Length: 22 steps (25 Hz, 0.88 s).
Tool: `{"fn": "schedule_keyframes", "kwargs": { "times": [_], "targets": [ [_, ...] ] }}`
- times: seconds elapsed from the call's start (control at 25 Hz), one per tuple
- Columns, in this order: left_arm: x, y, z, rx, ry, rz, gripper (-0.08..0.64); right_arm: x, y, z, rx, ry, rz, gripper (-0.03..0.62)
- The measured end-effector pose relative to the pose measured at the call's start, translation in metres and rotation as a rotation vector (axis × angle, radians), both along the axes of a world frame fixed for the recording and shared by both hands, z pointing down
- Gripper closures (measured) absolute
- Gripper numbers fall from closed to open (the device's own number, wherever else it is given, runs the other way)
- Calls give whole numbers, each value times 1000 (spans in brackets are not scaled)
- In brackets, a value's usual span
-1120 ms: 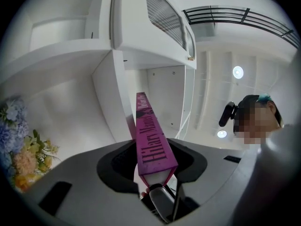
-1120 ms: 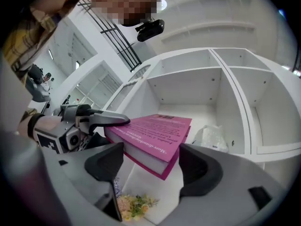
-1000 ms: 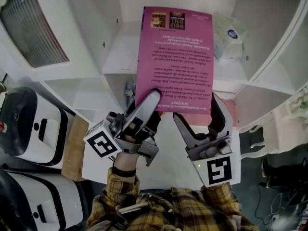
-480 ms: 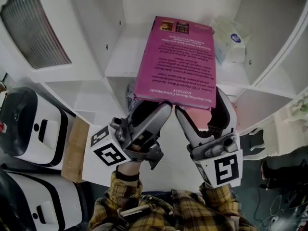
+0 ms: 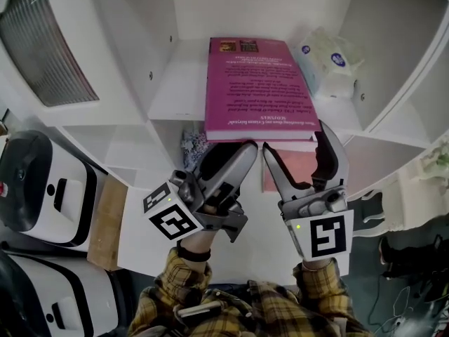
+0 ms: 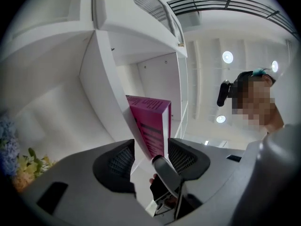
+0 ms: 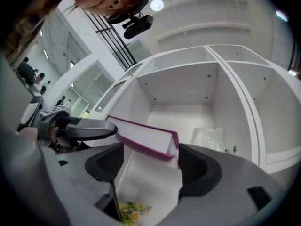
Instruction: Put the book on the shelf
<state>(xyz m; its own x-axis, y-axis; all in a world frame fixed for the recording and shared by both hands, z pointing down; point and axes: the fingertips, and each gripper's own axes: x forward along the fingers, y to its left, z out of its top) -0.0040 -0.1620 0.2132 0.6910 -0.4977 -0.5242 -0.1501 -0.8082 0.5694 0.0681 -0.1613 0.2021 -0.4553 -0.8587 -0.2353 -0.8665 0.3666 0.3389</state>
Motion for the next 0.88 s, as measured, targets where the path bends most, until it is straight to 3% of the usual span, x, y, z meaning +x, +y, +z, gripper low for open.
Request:
{"fn": "schedule_keyframes", "kwargs": {
  "times": [0.28,0.56,0.88],
  "targets": [
    [0,-19,-2,-9,0,-62,345,-1,2,-8,82,-7,-3,245],
    [3,-35,-1,-29,7,-101,345,5,6,-4,92,-24,-11,245],
    [-7,-41,-1,13,15,-154,345,7,13,-3,105,-32,-22,245]
  ]
}}
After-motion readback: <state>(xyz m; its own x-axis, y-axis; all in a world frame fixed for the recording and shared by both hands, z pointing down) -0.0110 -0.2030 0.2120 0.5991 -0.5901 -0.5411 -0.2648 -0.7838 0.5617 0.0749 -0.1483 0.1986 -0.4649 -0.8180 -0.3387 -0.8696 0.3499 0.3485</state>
